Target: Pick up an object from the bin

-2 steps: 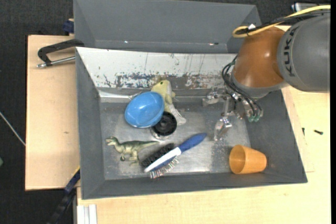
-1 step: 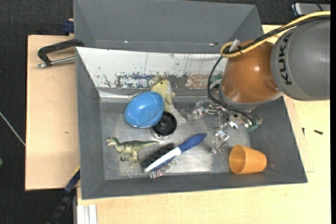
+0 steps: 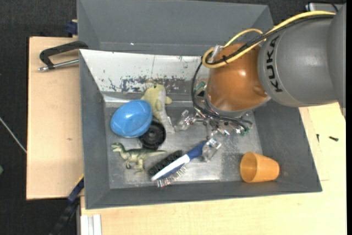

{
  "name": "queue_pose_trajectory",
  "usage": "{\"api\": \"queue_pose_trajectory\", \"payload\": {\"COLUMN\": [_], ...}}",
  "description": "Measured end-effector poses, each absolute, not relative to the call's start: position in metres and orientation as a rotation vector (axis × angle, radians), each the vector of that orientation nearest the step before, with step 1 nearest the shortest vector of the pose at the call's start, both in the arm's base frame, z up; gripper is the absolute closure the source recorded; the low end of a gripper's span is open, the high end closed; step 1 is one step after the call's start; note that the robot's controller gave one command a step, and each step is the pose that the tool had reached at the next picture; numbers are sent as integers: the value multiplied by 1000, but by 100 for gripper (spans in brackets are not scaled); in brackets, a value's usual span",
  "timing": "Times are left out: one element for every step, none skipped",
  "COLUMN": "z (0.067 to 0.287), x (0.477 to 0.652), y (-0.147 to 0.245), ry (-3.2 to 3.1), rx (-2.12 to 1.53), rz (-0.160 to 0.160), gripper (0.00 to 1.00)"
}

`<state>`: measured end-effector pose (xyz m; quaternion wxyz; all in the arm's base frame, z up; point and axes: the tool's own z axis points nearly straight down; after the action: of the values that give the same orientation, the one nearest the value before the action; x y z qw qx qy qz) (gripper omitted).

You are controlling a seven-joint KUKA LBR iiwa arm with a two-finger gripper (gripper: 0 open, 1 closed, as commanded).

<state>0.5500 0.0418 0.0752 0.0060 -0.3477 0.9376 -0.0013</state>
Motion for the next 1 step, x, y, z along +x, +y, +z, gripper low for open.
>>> {"api": "queue_pose_trajectory", "payload": {"z": [76], "x": [551], "y": [43], "ry": [2929], "rx": [-1087], "rz": [-1], "gripper": [100]}}
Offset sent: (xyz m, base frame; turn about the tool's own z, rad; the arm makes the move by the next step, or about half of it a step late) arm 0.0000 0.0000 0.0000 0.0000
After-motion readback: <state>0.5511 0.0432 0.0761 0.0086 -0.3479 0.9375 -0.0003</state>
